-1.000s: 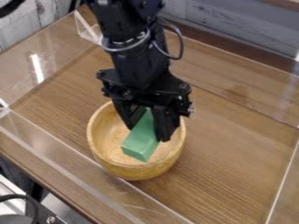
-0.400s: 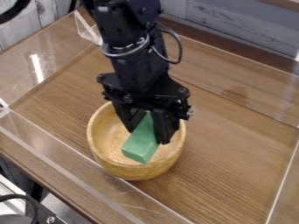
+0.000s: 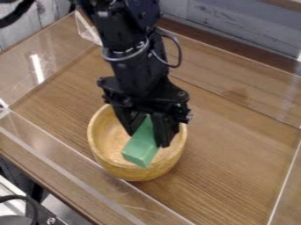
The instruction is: Put the green block in the brown bowl
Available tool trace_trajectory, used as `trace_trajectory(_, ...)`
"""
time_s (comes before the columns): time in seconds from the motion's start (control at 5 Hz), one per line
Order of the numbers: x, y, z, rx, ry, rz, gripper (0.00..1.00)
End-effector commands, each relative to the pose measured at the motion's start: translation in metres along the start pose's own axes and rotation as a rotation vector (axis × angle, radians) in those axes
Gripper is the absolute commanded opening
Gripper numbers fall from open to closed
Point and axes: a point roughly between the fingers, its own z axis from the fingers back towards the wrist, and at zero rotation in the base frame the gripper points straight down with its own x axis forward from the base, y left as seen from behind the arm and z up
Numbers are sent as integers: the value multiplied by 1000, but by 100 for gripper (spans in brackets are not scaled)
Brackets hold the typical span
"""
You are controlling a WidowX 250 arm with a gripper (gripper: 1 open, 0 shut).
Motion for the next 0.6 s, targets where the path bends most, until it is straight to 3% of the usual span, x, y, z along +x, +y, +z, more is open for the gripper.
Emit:
trace_trajectory(0.0, 5, 2, 4, -4, -31, 10, 0)
trace_trajectory(0.4, 5, 4, 3, -6, -31, 17, 0)
